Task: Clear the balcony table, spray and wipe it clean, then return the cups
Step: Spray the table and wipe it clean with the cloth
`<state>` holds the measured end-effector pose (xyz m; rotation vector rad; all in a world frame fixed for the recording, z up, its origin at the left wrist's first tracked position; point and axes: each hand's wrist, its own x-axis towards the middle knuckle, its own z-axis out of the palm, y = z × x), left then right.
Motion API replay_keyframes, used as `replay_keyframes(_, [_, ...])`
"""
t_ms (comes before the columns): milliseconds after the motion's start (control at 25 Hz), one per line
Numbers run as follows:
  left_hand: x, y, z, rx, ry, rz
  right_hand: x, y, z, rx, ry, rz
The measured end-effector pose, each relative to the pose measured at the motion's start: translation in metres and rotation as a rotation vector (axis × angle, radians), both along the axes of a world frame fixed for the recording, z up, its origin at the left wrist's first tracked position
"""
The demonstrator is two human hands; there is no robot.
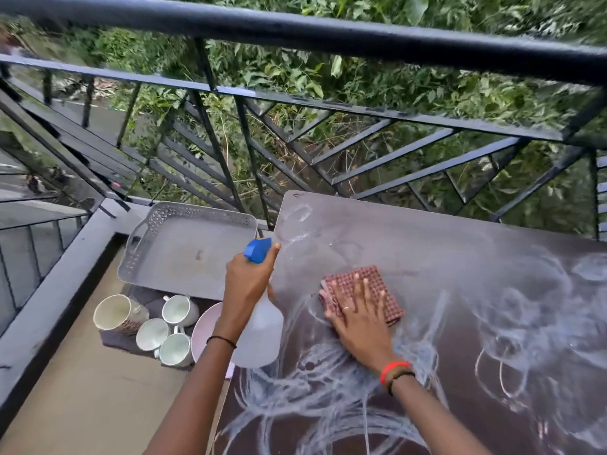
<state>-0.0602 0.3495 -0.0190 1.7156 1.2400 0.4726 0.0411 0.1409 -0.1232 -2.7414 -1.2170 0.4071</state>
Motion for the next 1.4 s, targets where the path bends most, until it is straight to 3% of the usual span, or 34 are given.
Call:
replay_keyframes(160, [0.008, 0.026, -0.005, -0.009, -0.019, 0.003, 0.05, -0.028, -0.002, -0.131, -0.047, 0.091])
replay_keyframes(360, [0.002, 0.047, -0.011, -0.01, -0.008, -0.012, 0.089, 0.062, 0.013, -0.053, 0.043, -0.15])
replay_keyframes(520, [0.002, 0.053, -0.014, -0.028, 0.002, -0.018, 0.051, 0.124, 0.013, -0.065, 0.075, 0.022])
replay_keyframes(720, [0.012, 0.057, -0.01, -0.04, -0.006, -0.033, 0.013, 0.068, 0.011, -0.053, 0.037, 0.203])
replay_keyframes(880, [0.014, 0.062, -0.01, -0.06, -0.01, -0.022, 0.069, 0.025, 0.014, -0.098, -0.01, 0.047])
replay_keyframes(1080, [0.01, 0.069, -0.014, -0.078, -0.004, -0.018, 0.128, 0.107, 0.014, -0.059, 0.013, -0.119])
replay_keyframes(1240, [0.012, 0.072, -0.016, -0.069, 0.026, -0.016, 0.099, 0.165, 0.012, -0.065, 0.038, 0.01])
replay_keyframes(1400, [0.02, 0.076, -0.012, -0.088, 0.009, -0.008, 0.059, 0.129, 0.014, -0.078, 0.017, 0.234])
